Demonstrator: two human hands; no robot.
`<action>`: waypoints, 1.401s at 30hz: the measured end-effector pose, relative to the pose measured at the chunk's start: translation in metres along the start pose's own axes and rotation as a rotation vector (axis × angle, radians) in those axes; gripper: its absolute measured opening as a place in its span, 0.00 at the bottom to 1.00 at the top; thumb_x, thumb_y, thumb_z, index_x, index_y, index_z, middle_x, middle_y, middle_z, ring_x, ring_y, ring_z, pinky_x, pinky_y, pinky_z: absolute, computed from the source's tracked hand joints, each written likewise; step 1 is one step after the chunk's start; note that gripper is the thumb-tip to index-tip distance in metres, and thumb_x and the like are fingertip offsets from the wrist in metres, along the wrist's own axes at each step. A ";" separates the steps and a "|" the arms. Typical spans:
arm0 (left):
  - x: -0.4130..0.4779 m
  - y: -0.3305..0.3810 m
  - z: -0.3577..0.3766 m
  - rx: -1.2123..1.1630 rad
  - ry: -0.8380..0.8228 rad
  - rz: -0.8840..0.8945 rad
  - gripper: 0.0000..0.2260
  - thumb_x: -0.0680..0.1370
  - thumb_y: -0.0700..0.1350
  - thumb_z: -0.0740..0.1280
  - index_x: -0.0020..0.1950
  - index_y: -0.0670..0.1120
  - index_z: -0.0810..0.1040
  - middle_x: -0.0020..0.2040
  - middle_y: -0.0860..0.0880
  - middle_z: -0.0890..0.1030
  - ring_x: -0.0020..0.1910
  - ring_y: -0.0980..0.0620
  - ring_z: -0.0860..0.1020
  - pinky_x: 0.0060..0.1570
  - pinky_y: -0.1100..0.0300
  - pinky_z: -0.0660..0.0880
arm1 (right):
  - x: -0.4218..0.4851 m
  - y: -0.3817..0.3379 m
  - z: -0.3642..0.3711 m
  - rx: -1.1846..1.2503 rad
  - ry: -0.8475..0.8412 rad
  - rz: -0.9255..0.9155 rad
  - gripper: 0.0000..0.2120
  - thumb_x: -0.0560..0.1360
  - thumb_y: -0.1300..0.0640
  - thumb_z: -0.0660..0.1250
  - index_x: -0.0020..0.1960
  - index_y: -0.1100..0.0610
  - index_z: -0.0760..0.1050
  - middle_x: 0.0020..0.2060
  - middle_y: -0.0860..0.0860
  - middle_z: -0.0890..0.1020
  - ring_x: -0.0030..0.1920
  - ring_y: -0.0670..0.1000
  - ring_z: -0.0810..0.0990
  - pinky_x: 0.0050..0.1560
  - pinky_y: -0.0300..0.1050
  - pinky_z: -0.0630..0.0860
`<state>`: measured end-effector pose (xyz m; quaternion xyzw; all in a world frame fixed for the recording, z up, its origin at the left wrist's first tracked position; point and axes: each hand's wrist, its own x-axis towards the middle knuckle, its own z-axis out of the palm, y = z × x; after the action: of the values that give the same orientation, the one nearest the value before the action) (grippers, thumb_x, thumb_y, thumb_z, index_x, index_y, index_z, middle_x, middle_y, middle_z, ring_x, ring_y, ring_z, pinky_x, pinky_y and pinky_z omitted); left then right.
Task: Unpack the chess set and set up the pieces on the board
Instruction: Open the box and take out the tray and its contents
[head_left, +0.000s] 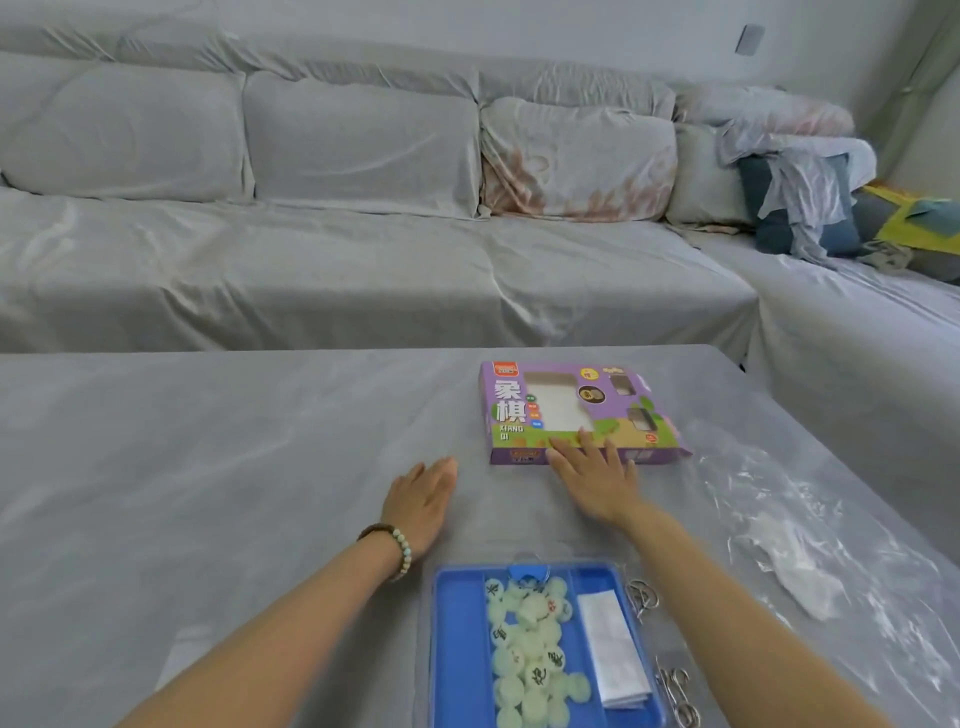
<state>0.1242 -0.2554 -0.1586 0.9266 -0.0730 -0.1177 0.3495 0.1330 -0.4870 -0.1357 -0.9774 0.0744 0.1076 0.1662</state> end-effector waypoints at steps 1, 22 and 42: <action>0.004 -0.002 0.002 0.047 -0.012 -0.002 0.22 0.82 0.54 0.41 0.76 0.52 0.54 0.76 0.53 0.54 0.75 0.51 0.50 0.73 0.55 0.43 | 0.012 0.005 -0.004 0.006 0.001 0.010 0.23 0.80 0.39 0.44 0.74 0.38 0.50 0.77 0.47 0.45 0.76 0.57 0.41 0.72 0.62 0.40; -0.050 0.019 0.016 0.206 -0.017 0.220 0.35 0.68 0.72 0.42 0.72 0.62 0.57 0.76 0.56 0.54 0.75 0.51 0.50 0.72 0.44 0.44 | -0.096 0.045 0.022 0.298 0.207 -0.245 0.24 0.78 0.42 0.49 0.72 0.45 0.62 0.74 0.44 0.58 0.75 0.45 0.54 0.73 0.43 0.50; -0.138 -0.064 -0.032 0.524 0.141 0.061 0.39 0.67 0.68 0.31 0.76 0.56 0.46 0.77 0.53 0.46 0.76 0.51 0.44 0.73 0.48 0.38 | -0.159 -0.054 0.066 0.063 0.286 -0.402 0.28 0.69 0.31 0.50 0.55 0.49 0.74 0.51 0.41 0.75 0.56 0.44 0.68 0.60 0.38 0.62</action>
<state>0.0031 -0.1575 -0.1553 0.9888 -0.1043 -0.0192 0.1054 -0.0230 -0.3962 -0.1426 -0.9721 -0.0956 -0.0695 0.2026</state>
